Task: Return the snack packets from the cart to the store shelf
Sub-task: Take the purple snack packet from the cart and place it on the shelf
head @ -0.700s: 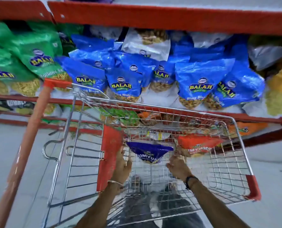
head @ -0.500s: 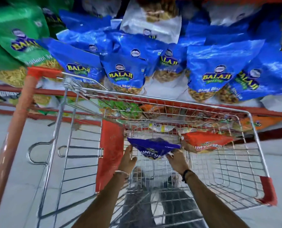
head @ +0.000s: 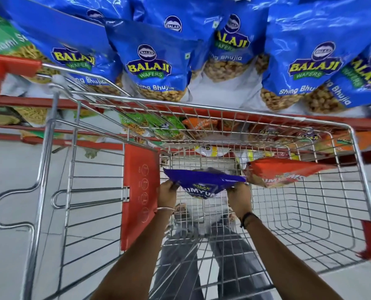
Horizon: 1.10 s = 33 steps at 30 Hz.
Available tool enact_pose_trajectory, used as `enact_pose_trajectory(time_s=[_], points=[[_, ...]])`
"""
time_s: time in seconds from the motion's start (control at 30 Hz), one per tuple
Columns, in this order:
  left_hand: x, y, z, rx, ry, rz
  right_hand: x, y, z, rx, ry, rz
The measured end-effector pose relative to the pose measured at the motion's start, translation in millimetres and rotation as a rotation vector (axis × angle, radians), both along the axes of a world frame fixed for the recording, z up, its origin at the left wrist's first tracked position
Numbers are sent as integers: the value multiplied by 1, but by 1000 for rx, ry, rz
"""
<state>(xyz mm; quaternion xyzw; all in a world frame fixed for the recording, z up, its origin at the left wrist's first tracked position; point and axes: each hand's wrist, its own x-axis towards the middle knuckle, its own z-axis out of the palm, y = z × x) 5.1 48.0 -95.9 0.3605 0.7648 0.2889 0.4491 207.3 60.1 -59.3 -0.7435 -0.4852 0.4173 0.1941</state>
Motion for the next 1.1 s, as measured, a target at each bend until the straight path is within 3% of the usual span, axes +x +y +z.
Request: enact_pose_trajectory(time_s=[0.4, 0.6, 0.8, 0.9, 1.1], points=[[-16, 16, 138, 101, -68, 49, -12, -6, 115, 306, 91, 16], [-13, 34, 243, 337, -92, -128, 7, 5, 198, 549, 100, 72], [14, 58, 345, 511, -259, -68, 31, 34, 292, 764, 161, 64], [24, 72, 396, 643, -250, -67, 42, 55, 338, 808, 246, 41], [41, 106, 486, 914, -403, -59, 51, 106, 437, 980, 448, 13]])
